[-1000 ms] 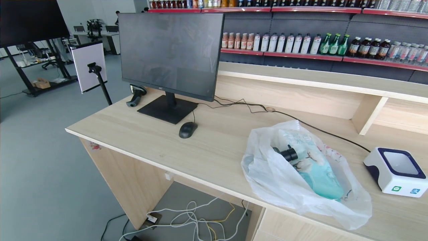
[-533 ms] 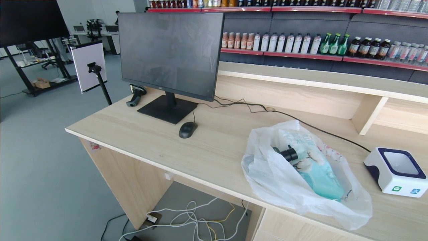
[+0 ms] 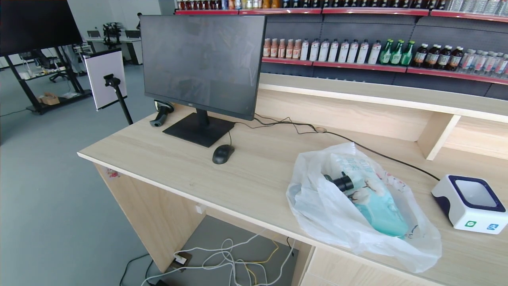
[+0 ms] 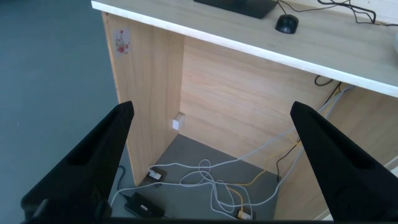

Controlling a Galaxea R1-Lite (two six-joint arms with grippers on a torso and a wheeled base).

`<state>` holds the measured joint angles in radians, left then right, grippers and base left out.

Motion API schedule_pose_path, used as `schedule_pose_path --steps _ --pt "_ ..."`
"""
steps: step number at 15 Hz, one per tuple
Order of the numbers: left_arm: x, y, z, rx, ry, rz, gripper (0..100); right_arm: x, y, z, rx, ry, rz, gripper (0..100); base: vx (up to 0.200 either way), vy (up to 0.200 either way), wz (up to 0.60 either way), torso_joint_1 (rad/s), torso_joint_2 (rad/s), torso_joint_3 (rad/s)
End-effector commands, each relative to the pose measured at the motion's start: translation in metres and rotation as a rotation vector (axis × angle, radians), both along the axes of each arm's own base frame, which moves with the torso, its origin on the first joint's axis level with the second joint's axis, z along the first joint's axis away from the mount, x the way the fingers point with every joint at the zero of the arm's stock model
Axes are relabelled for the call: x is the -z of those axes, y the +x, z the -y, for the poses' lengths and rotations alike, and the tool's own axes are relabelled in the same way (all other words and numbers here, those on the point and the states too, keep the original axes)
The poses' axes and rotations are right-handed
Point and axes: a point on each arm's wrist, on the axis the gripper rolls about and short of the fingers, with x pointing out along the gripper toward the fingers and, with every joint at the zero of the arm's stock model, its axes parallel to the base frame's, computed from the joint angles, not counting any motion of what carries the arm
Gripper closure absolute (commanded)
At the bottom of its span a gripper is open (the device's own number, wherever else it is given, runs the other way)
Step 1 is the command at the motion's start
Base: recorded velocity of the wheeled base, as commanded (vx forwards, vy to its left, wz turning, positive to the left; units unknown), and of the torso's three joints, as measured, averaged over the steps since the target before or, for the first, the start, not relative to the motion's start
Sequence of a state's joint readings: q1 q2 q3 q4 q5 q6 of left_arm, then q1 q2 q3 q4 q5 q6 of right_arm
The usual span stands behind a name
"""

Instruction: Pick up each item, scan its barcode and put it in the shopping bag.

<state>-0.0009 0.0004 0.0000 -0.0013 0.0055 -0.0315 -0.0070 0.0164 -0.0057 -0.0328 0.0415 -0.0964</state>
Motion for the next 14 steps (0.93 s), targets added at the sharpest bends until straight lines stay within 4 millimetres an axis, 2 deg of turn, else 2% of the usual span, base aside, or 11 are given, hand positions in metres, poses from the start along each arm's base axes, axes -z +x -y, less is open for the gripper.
schedule_pose_path --steps 1,4,8,9,14 --pt "0.0000 0.0000 0.0000 0.000 -0.001 0.001 0 0.0047 -0.0008 0.0005 0.021 0.002 -0.016 0 0.000 0.000 0.00 0.000 0.00 0.000" --pt "0.0000 0.0000 0.0000 -0.001 -0.001 0.001 0 0.0048 0.0008 0.0006 0.024 0.077 -0.045 0 0.000 0.000 0.00 0.000 0.00 0.000" --pt "0.0000 0.0000 0.0000 0.000 -0.001 0.001 0 0.0055 -0.0008 0.0007 0.016 0.052 -0.025 0 -0.200 0.000 0.00 0.012 0.00 -0.002" --pt "0.0000 0.0000 0.0000 0.000 -0.001 0.001 0 0.0055 -0.0008 0.0007 0.017 0.054 -0.025 0 0.000 0.000 0.00 0.000 0.00 0.000" --pt "0.0000 0.0000 0.0000 0.002 0.002 0.001 0 0.0055 -0.0008 0.0006 0.017 0.057 -0.025 0 0.000 0.000 -0.60 -0.004 0.00 0.003"
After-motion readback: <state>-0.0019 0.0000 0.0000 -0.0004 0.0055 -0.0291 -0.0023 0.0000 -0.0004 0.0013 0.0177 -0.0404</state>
